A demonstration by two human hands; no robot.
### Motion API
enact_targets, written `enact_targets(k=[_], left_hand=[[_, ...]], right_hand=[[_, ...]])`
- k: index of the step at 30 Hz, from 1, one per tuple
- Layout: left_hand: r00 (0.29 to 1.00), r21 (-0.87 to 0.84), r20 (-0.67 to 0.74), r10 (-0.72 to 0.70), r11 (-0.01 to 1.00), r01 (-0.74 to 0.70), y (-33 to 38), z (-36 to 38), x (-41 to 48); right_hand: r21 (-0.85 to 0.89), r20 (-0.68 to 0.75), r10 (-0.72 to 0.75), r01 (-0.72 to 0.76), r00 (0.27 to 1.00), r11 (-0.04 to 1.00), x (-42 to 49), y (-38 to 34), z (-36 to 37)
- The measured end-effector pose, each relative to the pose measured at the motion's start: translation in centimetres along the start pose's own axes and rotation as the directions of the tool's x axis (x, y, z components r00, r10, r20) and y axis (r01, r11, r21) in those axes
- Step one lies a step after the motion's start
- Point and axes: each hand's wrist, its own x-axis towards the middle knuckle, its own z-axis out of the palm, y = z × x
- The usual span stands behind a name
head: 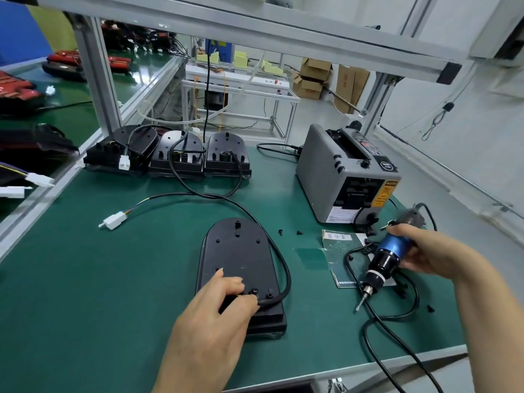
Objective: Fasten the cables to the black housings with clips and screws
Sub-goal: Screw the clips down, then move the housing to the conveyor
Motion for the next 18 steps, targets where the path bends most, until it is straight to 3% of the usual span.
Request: enact_targets(k=[3,6,10,14,18], left_hand=[[1.000,-0.009,0.005,-0.007,1.000,0.007,-0.2,0.1,-0.1],[1.000,-0.009,0.008,-0.004,1.000,0.004,-0.2,0.2,-0.2],[1.000,-0.012,0.017,-0.020,1.000,0.020,-0.2,0.1,-0.1],[1.000,-0.011,0.011,-0.009,1.000,0.009,-0.1,0.0,0.0],[1.000,-0.011,0.013,-0.012,1.000,0.012,0.0,0.0,0.1]], right_hand=[[0.173,0.017,-0.064,0.060,0.998,0.983,-0.8,0.5,-0.2],[0.421,0.043,-0.190,0.154,0.981,0.894,-2.2,0.5,0.2],[0.781,-0.038,-0.345,0.243,0.938,0.575,-4.5,-0.7,2.3],[0.876,-0.154,-0.366,0.298,0.918,0.379,-6.2,-2.7,5.5],[0.865,-0.231,-0.359,0.359,0.904,0.349,-6.6,-3.8,7.8]])
